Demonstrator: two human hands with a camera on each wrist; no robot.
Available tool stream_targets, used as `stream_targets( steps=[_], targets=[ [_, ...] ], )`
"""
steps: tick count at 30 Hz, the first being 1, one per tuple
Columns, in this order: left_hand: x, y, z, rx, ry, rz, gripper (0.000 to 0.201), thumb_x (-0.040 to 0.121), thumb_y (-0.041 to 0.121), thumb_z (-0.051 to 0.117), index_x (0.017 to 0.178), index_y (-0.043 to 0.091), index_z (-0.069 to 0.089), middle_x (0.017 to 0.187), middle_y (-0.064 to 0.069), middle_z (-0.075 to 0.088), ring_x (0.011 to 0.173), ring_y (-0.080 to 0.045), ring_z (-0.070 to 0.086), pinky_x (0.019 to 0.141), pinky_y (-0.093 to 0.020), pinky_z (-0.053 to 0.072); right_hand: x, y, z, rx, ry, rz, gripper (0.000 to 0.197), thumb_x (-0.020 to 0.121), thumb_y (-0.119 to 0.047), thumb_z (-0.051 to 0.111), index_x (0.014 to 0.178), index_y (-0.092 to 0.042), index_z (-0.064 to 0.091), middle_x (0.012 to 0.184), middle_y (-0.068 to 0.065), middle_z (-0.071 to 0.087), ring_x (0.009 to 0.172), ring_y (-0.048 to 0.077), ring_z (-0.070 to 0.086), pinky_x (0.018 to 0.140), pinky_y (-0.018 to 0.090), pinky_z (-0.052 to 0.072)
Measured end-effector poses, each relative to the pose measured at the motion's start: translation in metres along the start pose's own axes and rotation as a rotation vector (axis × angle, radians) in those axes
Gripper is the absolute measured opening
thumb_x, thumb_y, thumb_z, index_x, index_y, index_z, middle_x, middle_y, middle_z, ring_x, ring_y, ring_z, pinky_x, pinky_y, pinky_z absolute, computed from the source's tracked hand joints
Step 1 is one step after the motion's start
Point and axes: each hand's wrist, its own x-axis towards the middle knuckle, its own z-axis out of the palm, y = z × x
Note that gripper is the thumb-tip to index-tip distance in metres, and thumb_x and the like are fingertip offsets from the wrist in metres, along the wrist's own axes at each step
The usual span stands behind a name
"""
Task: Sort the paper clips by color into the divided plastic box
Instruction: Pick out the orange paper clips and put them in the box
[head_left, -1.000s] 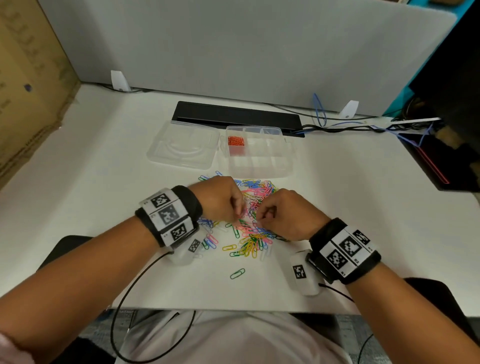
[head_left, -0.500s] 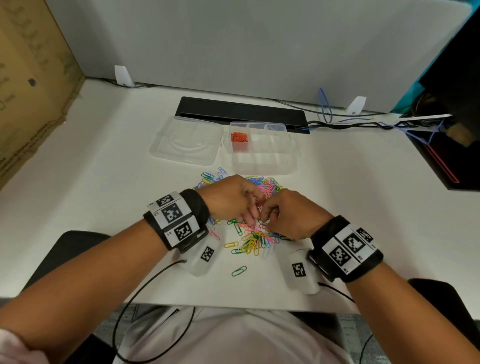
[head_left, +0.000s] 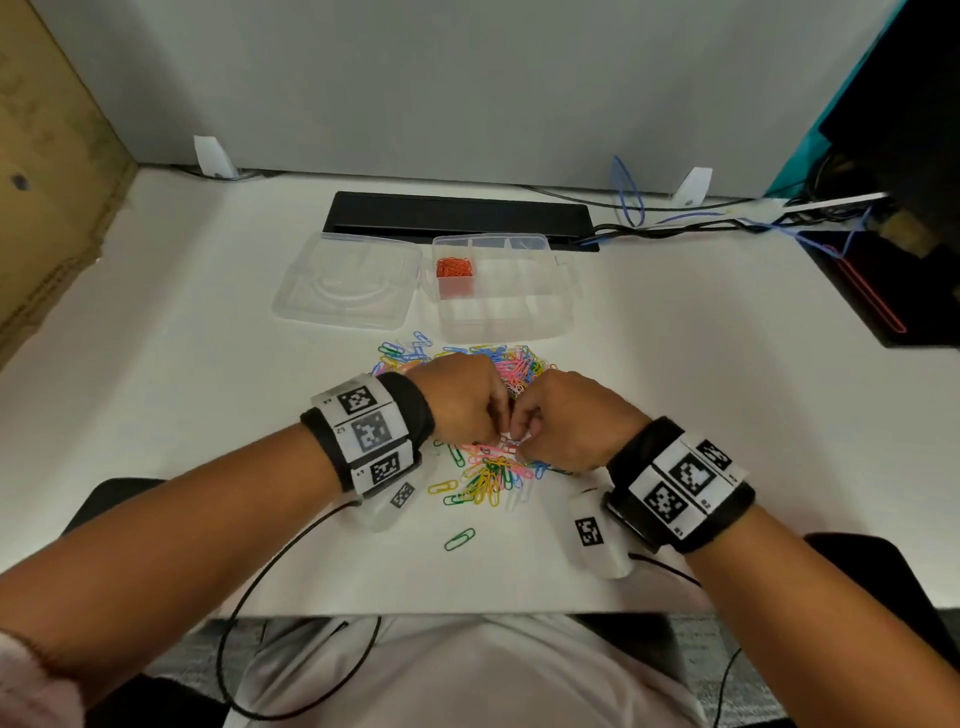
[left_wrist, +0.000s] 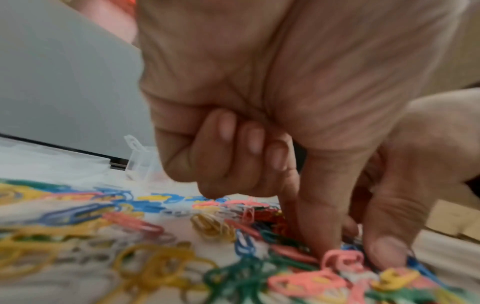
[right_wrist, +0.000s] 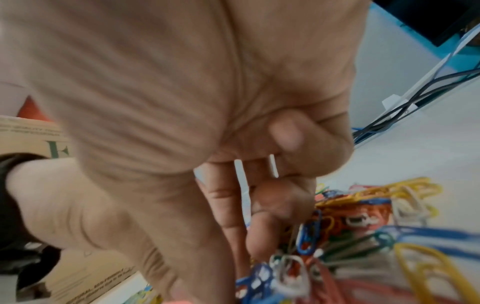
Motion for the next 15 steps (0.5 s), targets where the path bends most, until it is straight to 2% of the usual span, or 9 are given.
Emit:
stream_targets(
  steps=[3, 5, 7, 9, 12, 15],
  targets=[
    [0.001, 0.006, 0.001, 0.121, 0.009, 0.013, 0.009, 0.079, 0.019, 0.071, 0.083, 0.026, 0.073, 0.07, 0.014, 0.062, 0.075, -0.012, 0.061, 0.074, -0.026, 0.051, 0.001, -0.004, 0.0, -0.056, -0.012, 0.007, 0.009, 0.075, -0.015, 0.071, 0.076, -0.024, 0.072, 0.079, -0.009, 0.068, 0.081, 0.016, 0.065, 0.067, 0.025, 0.047],
    [0.002, 0.008, -0.001, 0.169, 0.004, 0.007, 0.008, 0.08, 0.018, 0.067, 0.084, 0.023, 0.072, 0.076, 0.009, 0.067, 0.077, -0.015, 0.062, 0.074, -0.029, 0.054, 0.003, -0.005, -0.001, -0.07, -0.021, 0.008, 0.015, 0.078, -0.012, 0.065, 0.073, -0.025, 0.069, 0.083, -0.006, 0.07, 0.083, 0.019, 0.065, 0.069, 0.027, 0.05],
    [0.002, 0.004, -0.004, 0.168, -0.025, -0.003, 0.02, 0.079, 0.013, 0.063, 0.092, 0.025, 0.075, 0.086, 0.009, 0.07, 0.083, -0.014, 0.063, 0.078, -0.029, 0.055, 0.005, -0.004, -0.001, -0.081, -0.009, 0.007, 0.019, 0.08, -0.011, 0.061, 0.071, -0.026, 0.066, 0.082, -0.007, 0.068, 0.083, 0.019, 0.064, 0.069, 0.026, 0.047],
    [0.003, -0.001, -0.006, 0.136, -0.049, -0.003, 0.024, 0.078, 0.011, 0.064, 0.091, 0.028, 0.074, 0.089, 0.013, 0.068, 0.087, -0.011, 0.062, 0.08, -0.027, 0.052, 0.006, -0.001, -0.003, -0.048, 0.007, -0.001, 0.022, 0.081, -0.011, 0.06, 0.067, -0.028, 0.063, 0.074, -0.011, 0.062, 0.079, 0.017, 0.062, 0.068, 0.025, 0.045],
    [0.003, -0.006, -0.007, 0.041, -0.025, 0.019, 0.013, 0.075, 0.021, 0.076, 0.085, 0.028, 0.076, 0.083, 0.015, 0.069, 0.081, -0.007, 0.063, 0.079, -0.026, 0.052, 0.004, 0.006, -0.008, 0.05, 0.048, -0.03, 0.02, 0.083, -0.012, 0.061, 0.07, -0.026, 0.067, 0.069, -0.013, 0.06, 0.073, 0.014, 0.062, 0.069, 0.026, 0.05],
    [0.004, -0.005, -0.006, -0.027, 0.022, 0.036, 0.012, 0.072, 0.033, 0.083, 0.079, 0.026, 0.076, 0.073, 0.014, 0.067, 0.07, -0.004, 0.059, 0.07, -0.024, 0.048, 0.001, 0.013, -0.012, 0.135, 0.085, -0.06, 0.016, 0.082, -0.009, 0.065, 0.075, -0.02, 0.074, 0.069, -0.012, 0.064, 0.067, 0.008, 0.06, 0.066, 0.025, 0.051]
  ],
)
